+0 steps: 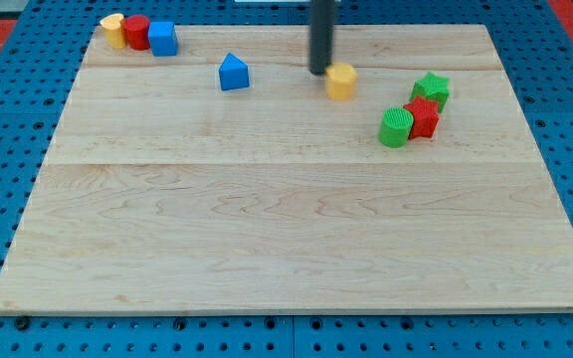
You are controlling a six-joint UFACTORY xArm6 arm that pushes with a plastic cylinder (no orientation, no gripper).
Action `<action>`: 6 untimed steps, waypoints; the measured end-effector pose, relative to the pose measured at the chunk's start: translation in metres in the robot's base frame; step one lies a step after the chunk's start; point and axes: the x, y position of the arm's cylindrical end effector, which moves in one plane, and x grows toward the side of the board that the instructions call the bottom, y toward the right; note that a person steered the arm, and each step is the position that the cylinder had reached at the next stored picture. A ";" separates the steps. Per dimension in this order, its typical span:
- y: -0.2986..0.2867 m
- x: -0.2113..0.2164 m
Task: Push the blue triangle closer to the group of blocks
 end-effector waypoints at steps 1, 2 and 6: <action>0.047 0.018; -0.007 0.009; -0.186 -0.041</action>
